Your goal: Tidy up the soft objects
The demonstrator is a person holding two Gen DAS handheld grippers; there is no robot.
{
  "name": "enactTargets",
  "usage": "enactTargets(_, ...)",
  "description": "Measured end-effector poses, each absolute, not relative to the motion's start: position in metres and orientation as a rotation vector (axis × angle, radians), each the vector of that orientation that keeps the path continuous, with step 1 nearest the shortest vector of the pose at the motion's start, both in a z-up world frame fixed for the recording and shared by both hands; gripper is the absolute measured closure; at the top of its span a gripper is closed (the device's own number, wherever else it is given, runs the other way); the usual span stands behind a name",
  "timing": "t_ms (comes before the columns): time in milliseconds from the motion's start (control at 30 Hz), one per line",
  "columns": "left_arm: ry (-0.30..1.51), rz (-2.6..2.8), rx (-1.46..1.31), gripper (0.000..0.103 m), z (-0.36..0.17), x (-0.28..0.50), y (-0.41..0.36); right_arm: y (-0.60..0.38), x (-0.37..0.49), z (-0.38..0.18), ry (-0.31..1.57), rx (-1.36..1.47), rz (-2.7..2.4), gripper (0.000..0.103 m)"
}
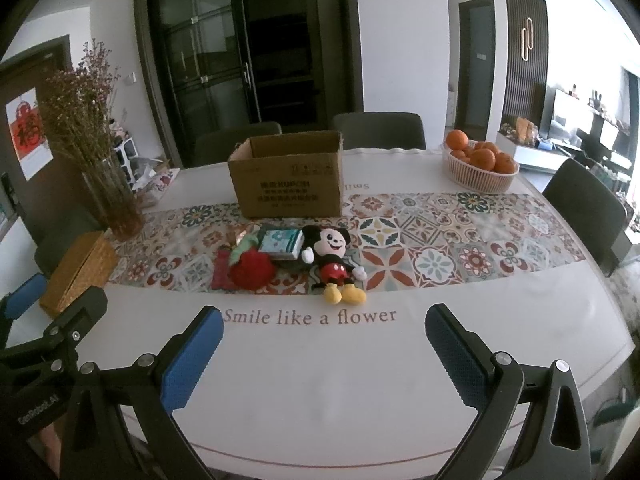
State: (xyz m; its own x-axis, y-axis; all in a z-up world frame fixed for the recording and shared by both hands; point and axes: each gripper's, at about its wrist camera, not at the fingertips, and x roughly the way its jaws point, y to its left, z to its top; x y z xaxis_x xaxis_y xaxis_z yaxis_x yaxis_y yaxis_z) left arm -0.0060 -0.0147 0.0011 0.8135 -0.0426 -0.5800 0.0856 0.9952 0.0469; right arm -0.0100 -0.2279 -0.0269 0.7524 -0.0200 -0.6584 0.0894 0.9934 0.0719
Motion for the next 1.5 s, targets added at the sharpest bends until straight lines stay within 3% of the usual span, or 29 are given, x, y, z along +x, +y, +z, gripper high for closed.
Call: enactTargets(1500, 0.644, -0.097, 0.084, 0.000, -0.003, 0.008, -0.022, -0.236, 0.001, -0.030, 0.745, 0.114, -0.062, 0.001)
